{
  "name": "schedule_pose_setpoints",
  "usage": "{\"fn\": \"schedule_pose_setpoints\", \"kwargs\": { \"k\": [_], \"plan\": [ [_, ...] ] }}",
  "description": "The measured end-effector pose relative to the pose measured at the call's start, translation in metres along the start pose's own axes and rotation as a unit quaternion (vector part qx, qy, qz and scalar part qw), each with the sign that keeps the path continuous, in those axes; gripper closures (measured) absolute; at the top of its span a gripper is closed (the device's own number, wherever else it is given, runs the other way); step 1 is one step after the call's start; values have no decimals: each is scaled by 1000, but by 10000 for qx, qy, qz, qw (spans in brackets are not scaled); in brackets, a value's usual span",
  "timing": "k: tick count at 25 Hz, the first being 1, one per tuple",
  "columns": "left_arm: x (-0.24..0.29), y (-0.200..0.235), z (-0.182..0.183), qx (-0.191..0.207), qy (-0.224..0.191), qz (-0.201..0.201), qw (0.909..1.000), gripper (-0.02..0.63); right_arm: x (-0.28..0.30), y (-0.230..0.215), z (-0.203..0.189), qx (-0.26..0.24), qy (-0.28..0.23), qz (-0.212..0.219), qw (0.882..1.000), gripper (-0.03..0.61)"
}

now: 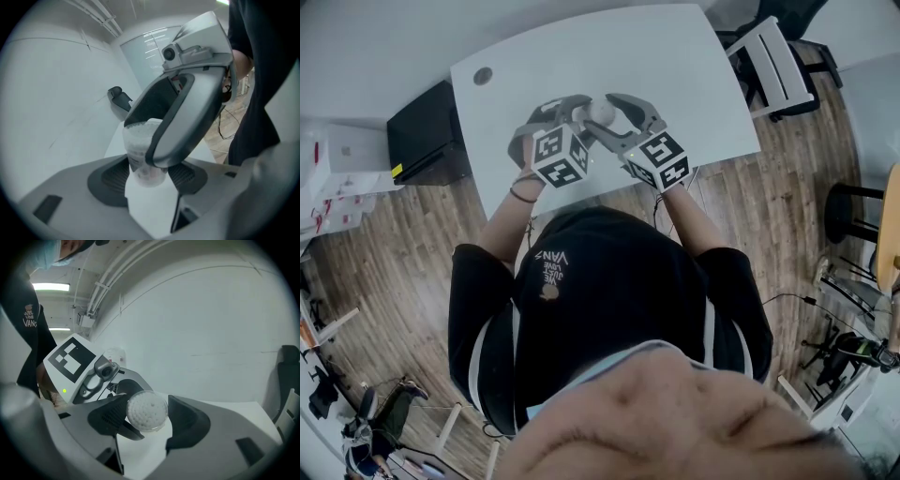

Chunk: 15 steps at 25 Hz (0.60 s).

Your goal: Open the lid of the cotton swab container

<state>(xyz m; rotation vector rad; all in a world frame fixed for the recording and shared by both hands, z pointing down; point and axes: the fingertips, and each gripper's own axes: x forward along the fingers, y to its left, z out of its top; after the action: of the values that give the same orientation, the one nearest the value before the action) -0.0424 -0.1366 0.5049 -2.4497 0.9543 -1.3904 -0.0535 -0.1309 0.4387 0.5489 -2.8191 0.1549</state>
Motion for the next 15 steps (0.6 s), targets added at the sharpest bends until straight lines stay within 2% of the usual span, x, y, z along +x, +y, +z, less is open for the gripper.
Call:
{"fn": "schedule_pose_setpoints", "kwargs": {
  "k": [5,8,12,15],
  "plan": [
    [0,2,2,-164,-144,-55,9997,353,-6,-4,9,583,-341,278,9973,305],
    [-2,3,7,-360,-331,-125,9987,353,-15,-6,18,883,-729,633,9914,305],
    [-11,2,18,-686,-765,-267,9944,353,-33,-6,35,1334,-1418,1316,9720,305],
    [-17,4,25,-858,-1029,-315,9905,353,-43,-7,45,1553,-1809,1639,9572,307]
  ]
}}
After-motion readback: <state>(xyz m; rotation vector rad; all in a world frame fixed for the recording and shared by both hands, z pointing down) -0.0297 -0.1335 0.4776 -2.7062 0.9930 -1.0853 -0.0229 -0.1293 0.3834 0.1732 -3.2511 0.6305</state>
